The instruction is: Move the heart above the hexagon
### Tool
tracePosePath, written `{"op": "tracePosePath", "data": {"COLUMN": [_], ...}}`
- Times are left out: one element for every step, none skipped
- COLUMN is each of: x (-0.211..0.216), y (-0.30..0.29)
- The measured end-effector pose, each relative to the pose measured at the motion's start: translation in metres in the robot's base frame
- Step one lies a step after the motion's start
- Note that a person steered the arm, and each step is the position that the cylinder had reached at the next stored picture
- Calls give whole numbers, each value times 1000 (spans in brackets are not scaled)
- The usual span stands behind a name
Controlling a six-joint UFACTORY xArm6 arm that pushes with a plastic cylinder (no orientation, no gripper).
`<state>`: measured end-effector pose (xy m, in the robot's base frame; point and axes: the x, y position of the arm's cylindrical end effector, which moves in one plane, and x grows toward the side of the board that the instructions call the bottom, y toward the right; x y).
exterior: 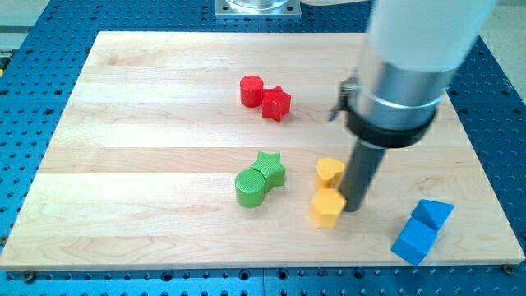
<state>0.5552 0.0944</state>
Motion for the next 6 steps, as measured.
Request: {"op": "tracePosePath", "data": {"x": [-2, -27, -41, -49, -49, -44], "y": [-2, 54, 90, 61, 28, 16]}}
